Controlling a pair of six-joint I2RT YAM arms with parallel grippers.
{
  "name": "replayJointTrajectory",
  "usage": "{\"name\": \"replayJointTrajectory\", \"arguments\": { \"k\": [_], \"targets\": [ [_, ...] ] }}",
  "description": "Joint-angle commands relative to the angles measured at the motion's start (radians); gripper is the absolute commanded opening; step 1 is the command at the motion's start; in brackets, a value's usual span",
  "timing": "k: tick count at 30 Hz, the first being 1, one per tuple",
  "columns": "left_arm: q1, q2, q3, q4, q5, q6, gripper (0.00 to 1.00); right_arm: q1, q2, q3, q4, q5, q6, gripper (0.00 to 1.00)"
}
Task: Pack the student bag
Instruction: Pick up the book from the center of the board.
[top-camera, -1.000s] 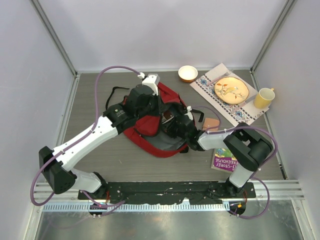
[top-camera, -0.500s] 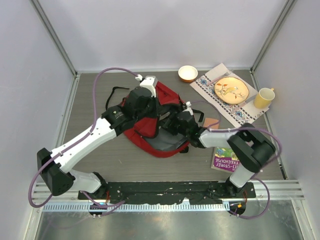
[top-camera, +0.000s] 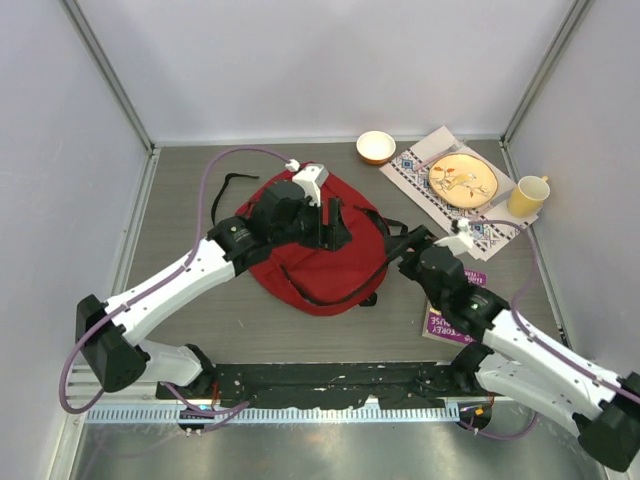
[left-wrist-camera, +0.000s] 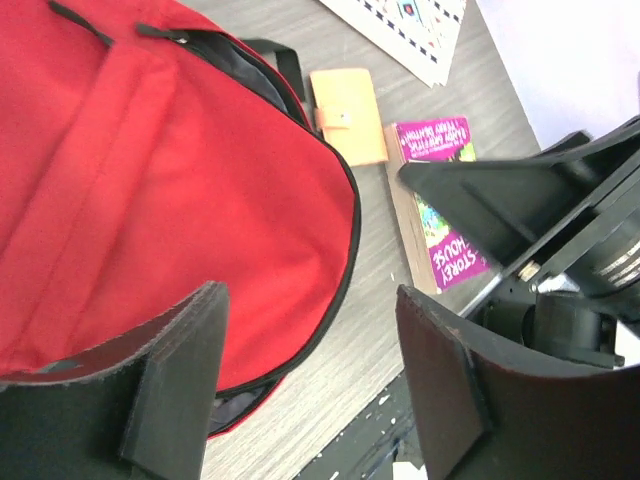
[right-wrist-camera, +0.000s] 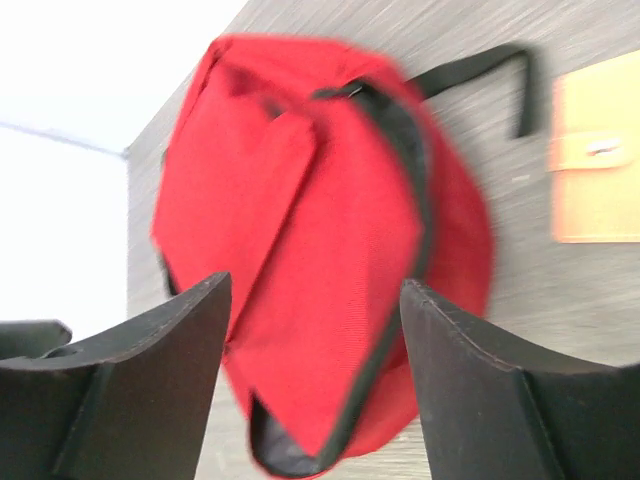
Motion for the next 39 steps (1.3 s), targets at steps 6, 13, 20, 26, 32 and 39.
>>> {"name": "replayJointTrajectory", "arguments": {
  "k": [6,13,20,26,32,39],
  "targets": [
    [-0.06,0.063,0.019,0.134,0.144,0.002,0.88,-0.26,-0.058,0.158,-0.686,0.355,0.032,0.98],
    [-0.121,0.263,0.146,0.216,0.191,-0.017,0.99,-0.707,0.004,0.14,-0.729,0.076,-0.11,1.0],
    [-0.192,0.506,0.285,0.27,0.27,-0.064,1.0,-1.006,0.034,0.046,-0.701,-0.05,-0.134,1.0],
    [-0.212,0.652,0.326,0.318,0.28,-0.151,0.99,-1.029,0.087,-0.039,-0.575,-0.151,-0.153,1.0],
    [-0.23,0.764,0.377,0.338,0.306,-0.213,1.0,-1.029,0.122,-0.108,-0.498,-0.294,-0.154,0.99],
    [-0.235,0.851,0.403,0.338,0.352,-0.257,0.99,-1.028,0.082,-0.185,-0.431,-0.487,-0.14,0.95]
  ]
}}
